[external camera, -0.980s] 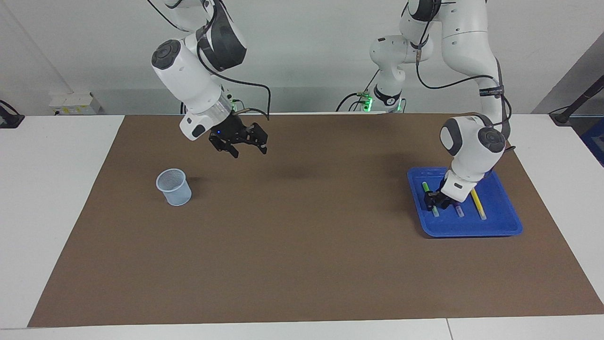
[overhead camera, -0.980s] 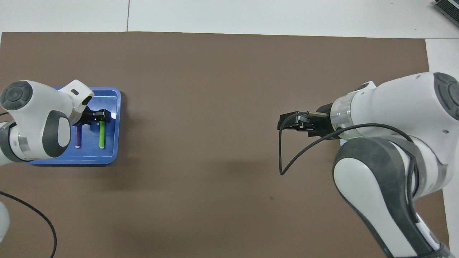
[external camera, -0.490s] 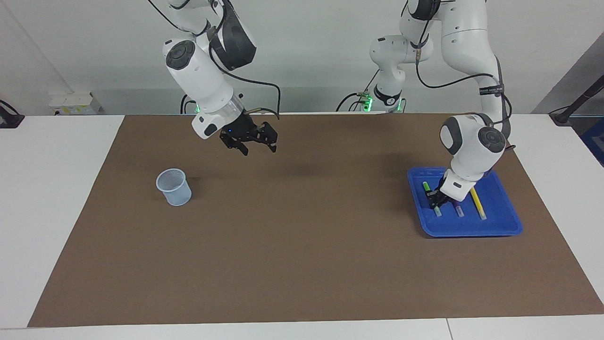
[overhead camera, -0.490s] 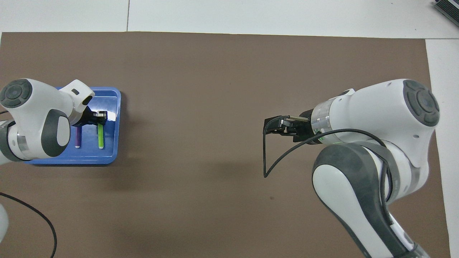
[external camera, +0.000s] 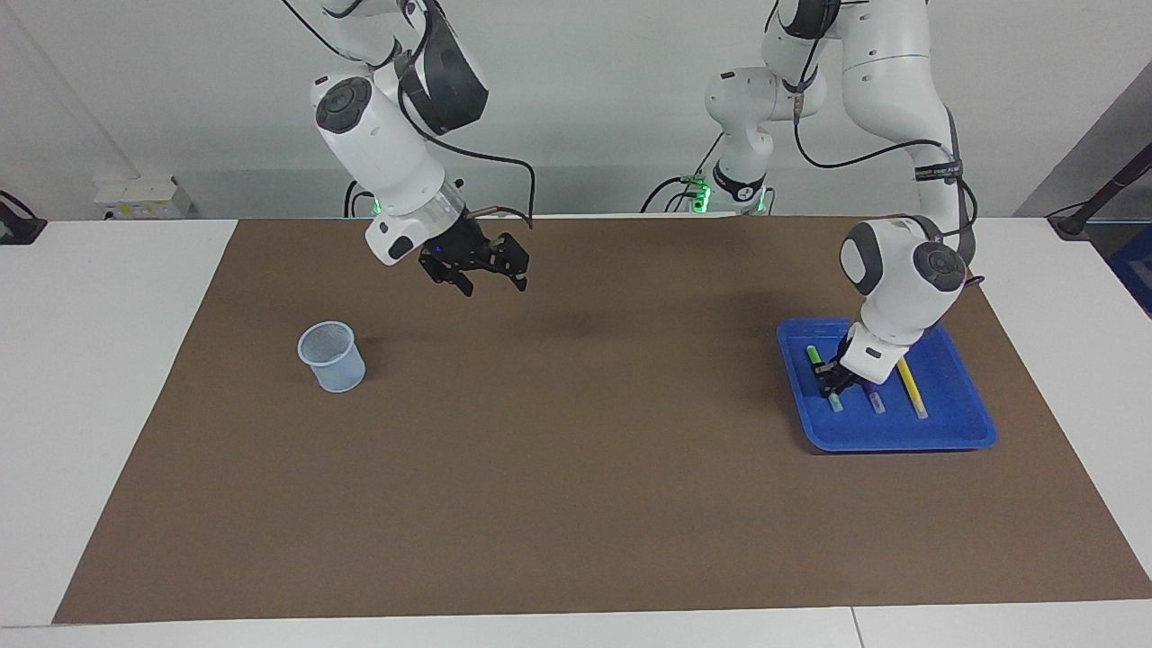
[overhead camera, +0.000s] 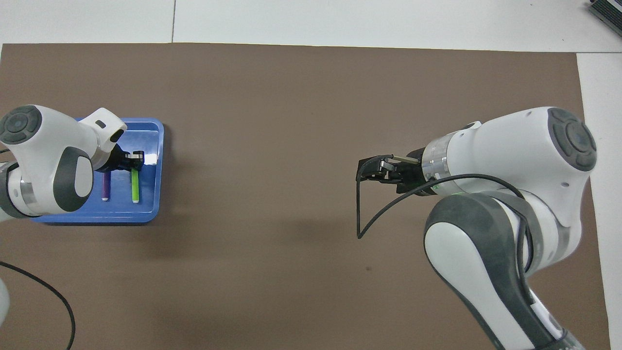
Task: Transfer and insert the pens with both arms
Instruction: 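Grasp the green pen with the left gripper while the right gripper approaches, then lift the green pen with the left gripper toward the right gripper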
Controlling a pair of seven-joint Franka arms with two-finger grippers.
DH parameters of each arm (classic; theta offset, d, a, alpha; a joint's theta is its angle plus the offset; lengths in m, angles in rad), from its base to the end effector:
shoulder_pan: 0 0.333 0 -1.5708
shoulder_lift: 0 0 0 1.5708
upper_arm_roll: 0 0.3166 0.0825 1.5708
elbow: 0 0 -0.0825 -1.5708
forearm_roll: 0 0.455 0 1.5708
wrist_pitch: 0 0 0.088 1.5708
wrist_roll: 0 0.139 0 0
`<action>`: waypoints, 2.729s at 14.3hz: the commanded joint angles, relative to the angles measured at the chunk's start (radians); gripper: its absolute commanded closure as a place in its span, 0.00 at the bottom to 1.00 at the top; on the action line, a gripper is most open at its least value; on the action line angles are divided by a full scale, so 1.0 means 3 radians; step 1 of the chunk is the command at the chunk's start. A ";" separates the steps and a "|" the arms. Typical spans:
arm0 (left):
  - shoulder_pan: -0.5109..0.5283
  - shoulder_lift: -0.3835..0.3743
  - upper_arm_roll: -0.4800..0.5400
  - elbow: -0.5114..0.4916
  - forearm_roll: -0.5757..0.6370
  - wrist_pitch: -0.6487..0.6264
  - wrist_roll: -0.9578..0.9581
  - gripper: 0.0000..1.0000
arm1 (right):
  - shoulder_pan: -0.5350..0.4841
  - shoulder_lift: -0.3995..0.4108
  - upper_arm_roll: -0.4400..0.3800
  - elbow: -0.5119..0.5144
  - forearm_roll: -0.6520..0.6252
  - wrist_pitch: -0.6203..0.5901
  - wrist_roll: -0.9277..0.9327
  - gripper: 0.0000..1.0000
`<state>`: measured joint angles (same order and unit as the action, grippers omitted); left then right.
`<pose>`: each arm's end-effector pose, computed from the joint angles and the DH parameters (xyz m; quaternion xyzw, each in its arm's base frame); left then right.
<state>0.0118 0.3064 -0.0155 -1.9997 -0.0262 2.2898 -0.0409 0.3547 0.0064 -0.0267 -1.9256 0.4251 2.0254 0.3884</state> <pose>0.6527 -0.0037 0.2256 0.9995 0.0276 -0.0084 0.0119 0.5969 0.2407 0.4424 -0.9735 0.1131 0.0251 0.1973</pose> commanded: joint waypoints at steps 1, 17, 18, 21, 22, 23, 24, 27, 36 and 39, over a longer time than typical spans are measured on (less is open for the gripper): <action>-0.0004 -0.0004 0.0026 0.0238 -0.0010 -0.0366 -0.0017 1.00 | 0.0004 -0.0026 -0.0003 -0.0045 0.0183 0.0065 0.0121 0.00; -0.0070 -0.0556 -0.0025 0.0750 -0.0051 -0.1073 -0.1846 1.00 | 0.0014 -0.0047 0.0017 -0.0040 0.0178 0.0049 0.0546 0.00; -0.0070 -0.0586 -0.0035 0.0750 -0.0101 -0.1067 -0.2070 1.00 | 0.0014 -0.0047 0.0028 -0.0029 0.0173 0.0059 0.0505 0.00; -0.0096 -0.0714 -0.0071 0.0745 -0.0209 -0.1037 -0.2766 1.00 | 0.0009 -0.0042 0.0053 -0.0034 0.0178 0.0065 0.0439 0.00; -0.0096 -0.0780 -0.0106 0.0745 -0.0295 -0.1037 -0.2960 1.00 | 0.0009 -0.0042 0.0058 -0.0034 0.0188 0.0085 0.0454 0.00; -0.0096 -0.0842 -0.0112 0.0745 -0.0418 -0.1047 -0.3129 1.00 | 0.0009 -0.0032 0.0058 -0.0034 0.0194 0.0176 0.0464 0.00; -0.0096 -0.0898 -0.0112 0.0745 -0.0525 -0.1052 -0.3278 1.00 | 0.0014 -0.0026 0.0063 -0.0029 0.0249 0.0253 0.0469 0.00; -0.0162 -0.0980 -0.0122 0.0729 -0.0700 -0.1042 -0.3758 1.00 | 0.0014 -0.0011 0.0130 -0.0039 0.0765 0.0554 0.0550 0.00; -0.0361 -0.1170 -0.0214 0.0591 -0.1354 -0.1124 -0.4572 1.00 | 0.0019 0.0066 0.0829 -0.0019 0.1175 0.1525 0.1853 0.00; -0.0458 -0.1185 -0.0214 0.0561 -0.1441 -0.1108 -0.4756 1.00 | 0.0223 0.0173 0.0907 0.0042 0.1175 0.2098 0.2451 0.00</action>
<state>-0.0968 -0.0134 -0.0902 -1.7920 -0.4310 1.9635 -1.4258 0.3931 0.0314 0.2398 -1.9274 0.7547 2.5684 1.0379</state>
